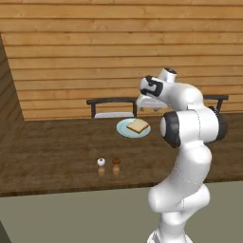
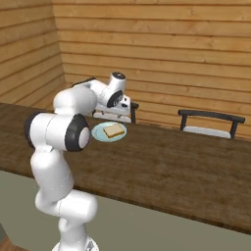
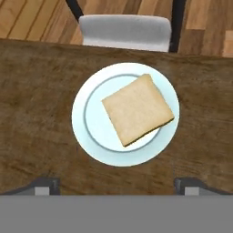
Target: Start the toaster. Once the lever pops up, take the bread to the plate on the dining counter.
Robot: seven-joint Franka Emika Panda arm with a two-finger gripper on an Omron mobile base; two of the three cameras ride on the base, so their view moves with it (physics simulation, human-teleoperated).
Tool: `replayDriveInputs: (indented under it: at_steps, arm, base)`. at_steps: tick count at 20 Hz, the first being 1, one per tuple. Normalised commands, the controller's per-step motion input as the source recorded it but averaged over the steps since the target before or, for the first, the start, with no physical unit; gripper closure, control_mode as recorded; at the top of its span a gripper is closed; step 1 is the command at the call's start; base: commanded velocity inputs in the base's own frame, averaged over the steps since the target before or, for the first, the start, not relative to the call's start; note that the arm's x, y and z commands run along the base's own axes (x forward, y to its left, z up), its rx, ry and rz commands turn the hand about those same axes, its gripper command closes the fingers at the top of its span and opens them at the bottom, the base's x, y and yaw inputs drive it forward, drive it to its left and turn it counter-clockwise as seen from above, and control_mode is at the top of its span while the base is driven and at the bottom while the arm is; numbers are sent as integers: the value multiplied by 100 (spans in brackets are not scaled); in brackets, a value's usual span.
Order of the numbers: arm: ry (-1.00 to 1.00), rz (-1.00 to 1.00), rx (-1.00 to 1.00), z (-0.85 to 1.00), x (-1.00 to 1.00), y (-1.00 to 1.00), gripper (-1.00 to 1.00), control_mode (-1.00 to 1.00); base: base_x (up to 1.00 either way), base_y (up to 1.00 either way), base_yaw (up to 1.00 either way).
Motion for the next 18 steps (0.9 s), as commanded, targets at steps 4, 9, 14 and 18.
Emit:
replayDriveInputs:
  at_steps: [4,9,14,18]
  arm:
    - [-5,-30,-2,14,-100,0,-100,-100]
    - [-11,-21,-7,15,-100,0,-100,-100]
    - [-14,-10,-2,31,-100,0,-100,-100]
    - [-24,-3,-4,38,-100,0,-100,-100]
  base:
    - [0,0,0]
    - [0,0,0]
    - [0,0,0]
    - [0,0,0]
